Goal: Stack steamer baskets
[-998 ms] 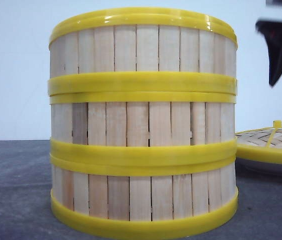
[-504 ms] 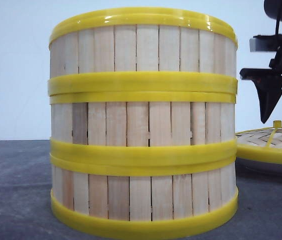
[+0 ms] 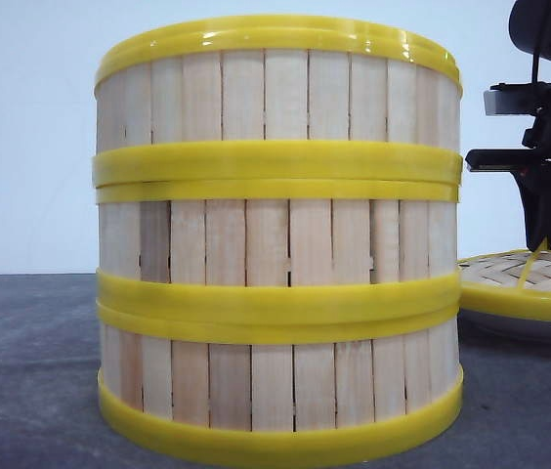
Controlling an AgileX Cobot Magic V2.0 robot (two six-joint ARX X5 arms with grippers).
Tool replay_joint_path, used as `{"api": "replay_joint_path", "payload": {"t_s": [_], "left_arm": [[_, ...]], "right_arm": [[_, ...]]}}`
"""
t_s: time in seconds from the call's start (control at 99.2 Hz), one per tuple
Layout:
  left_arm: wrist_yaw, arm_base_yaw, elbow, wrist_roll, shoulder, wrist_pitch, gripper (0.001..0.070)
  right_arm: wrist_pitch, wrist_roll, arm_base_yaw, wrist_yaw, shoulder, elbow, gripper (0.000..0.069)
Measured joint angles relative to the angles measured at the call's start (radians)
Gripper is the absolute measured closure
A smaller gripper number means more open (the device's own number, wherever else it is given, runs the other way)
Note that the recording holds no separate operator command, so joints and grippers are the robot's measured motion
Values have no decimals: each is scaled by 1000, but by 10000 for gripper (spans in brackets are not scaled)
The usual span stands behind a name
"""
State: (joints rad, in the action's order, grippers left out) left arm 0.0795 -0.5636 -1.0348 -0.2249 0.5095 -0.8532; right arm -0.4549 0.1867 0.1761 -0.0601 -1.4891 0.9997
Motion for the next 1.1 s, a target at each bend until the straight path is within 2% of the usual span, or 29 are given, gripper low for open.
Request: {"api": "replay_joint_path", "payload": {"t_s": [0.313,0.413,0.595,0.706,0.907,1.099], "left_arm": [[0,0,0,0,0,0,399],[0,0,0,0,0,-6,399],[0,0,0,0,0,-18,399],[0,0,0,0,0,-25,399],[0,0,0,0,0,-27,399],[0,0,0,0,0,-27,399]], "right_arm": [[-23,-2,0,1,3,18,637],[-58,-7,0,2,48,34,638],[-156,-34,0,5,173,178,638],[-266,-60,11,39,218,291,638],[-480,-95,101,160,213,492,639],[-527,-105,270,196,213,566,640]]}}
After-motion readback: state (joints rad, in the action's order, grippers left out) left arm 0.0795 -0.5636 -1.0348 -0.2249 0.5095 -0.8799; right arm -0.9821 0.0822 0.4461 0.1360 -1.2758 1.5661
